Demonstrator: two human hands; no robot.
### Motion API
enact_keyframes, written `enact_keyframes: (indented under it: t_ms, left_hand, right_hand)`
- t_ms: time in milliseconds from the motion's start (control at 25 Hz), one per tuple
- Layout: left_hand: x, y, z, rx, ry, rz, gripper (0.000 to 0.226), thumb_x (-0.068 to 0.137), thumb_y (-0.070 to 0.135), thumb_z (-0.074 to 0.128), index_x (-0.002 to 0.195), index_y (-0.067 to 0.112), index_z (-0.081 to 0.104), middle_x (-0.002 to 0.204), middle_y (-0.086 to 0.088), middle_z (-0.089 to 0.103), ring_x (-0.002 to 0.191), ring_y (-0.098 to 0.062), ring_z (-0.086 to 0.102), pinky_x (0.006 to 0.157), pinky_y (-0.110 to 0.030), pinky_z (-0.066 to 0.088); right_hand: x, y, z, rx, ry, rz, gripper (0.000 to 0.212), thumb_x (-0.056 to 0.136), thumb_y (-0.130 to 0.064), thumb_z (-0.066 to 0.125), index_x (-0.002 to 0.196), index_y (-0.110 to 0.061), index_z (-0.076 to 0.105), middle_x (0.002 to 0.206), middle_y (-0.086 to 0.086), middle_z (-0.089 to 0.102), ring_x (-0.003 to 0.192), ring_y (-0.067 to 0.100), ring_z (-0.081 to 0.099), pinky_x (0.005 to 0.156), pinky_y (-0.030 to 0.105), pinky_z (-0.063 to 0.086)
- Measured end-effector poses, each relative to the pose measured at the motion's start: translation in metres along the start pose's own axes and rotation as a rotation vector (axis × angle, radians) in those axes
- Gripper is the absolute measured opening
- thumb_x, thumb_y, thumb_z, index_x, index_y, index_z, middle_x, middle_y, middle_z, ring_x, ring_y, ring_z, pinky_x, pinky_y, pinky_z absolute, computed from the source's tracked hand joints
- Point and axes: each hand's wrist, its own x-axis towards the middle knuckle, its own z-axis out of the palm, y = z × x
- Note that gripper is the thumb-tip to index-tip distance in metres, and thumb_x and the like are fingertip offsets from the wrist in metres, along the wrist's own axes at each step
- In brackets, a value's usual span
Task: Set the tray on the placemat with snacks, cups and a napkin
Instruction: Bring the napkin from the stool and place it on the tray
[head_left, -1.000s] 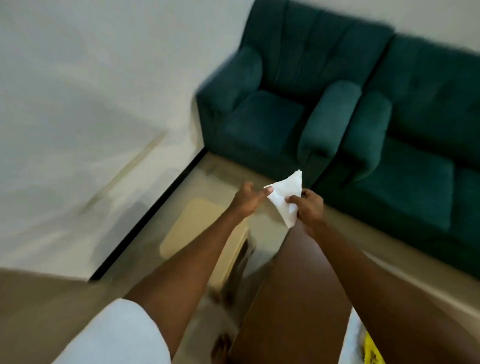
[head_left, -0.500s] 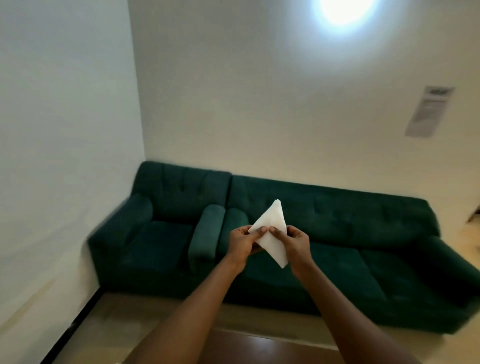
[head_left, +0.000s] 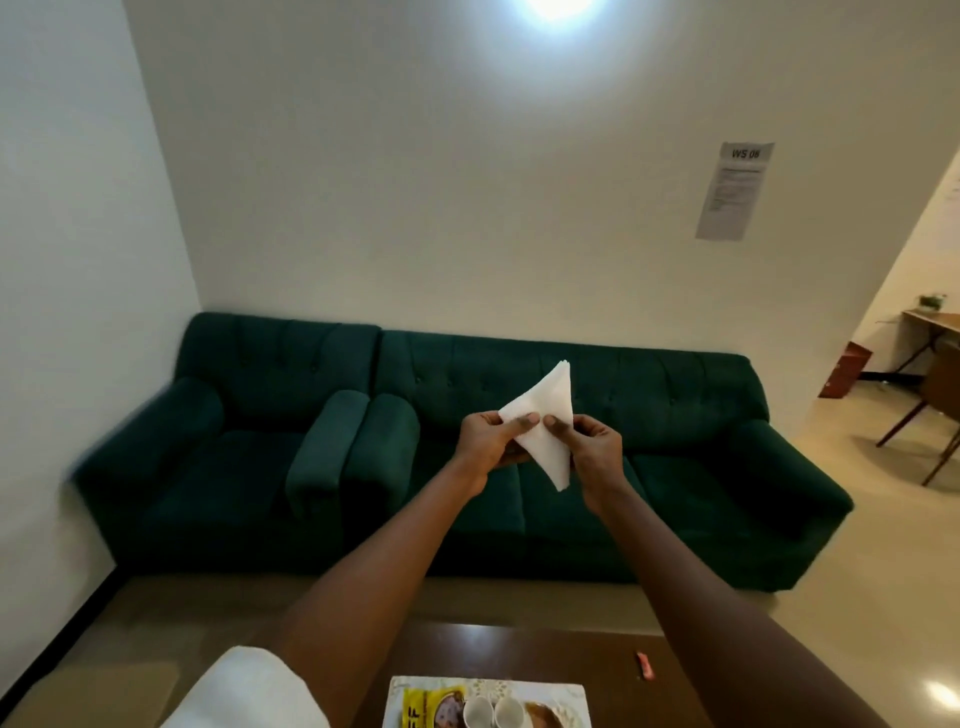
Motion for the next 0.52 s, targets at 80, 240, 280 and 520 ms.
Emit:
enact_keyframes:
  t_ms: [80, 240, 280, 520]
  left_hand:
    - [-0.002, -0.018, 0.015, 0.067, 0.015, -0.027, 0.029, 0.085, 0.016, 0.084, 0.108, 0.002, 0.073, 0.108, -0.015, 0.078, 0.093, -0.023, 0.079, 0.077, -0.038, 0.067]
    - [0.002, -0.074, 0.010, 0.103, 0.102, -0.146, 0.038, 0.087, 0.009, 0.081, 0.118, -0.007, 0.068, 0.117, -0.022, 0.074, 0.105, -0.033, 0.075, 0.088, -0.049, 0.064]
    - [0.004, -0.098, 0.006, 0.092, 0.116, -0.191, 0.036, 0.087, 0.008, 0.081, 0.116, -0.008, 0.068, 0.115, -0.022, 0.074, 0.099, -0.031, 0.075, 0.084, -0.046, 0.066]
    - [-0.006, -0.304, -0.013, 0.011, 0.226, -0.524, 0.034, 0.087, 0.005, 0.079, 0.116, -0.010, 0.068, 0.120, -0.027, 0.073, 0.100, -0.035, 0.075, 0.080, -0.038, 0.065]
  right_hand:
    - [0.001, 0.017, -0.021, -0.009, -0.003, 0.077, 0.035, 0.084, -0.022, 0.084, 0.107, 0.001, 0.073, 0.100, 0.012, 0.079, 0.088, 0.026, 0.077, 0.063, 0.033, 0.062]
    - [-0.006, 0.078, -0.050, -0.029, 0.024, 0.248, 0.031, 0.088, -0.015, 0.080, 0.115, -0.001, 0.071, 0.109, 0.016, 0.077, 0.095, 0.030, 0.076, 0.067, 0.033, 0.063]
    - [-0.008, 0.102, -0.058, -0.043, 0.044, 0.293, 0.029, 0.089, -0.011, 0.078, 0.115, 0.001, 0.071, 0.109, 0.016, 0.076, 0.094, 0.028, 0.075, 0.066, 0.031, 0.064]
    - [-0.032, 0.277, -0.105, -0.180, 0.044, 0.651, 0.023, 0.089, -0.015, 0.080, 0.107, -0.006, 0.072, 0.100, 0.005, 0.076, 0.081, 0.016, 0.077, 0.057, 0.024, 0.061]
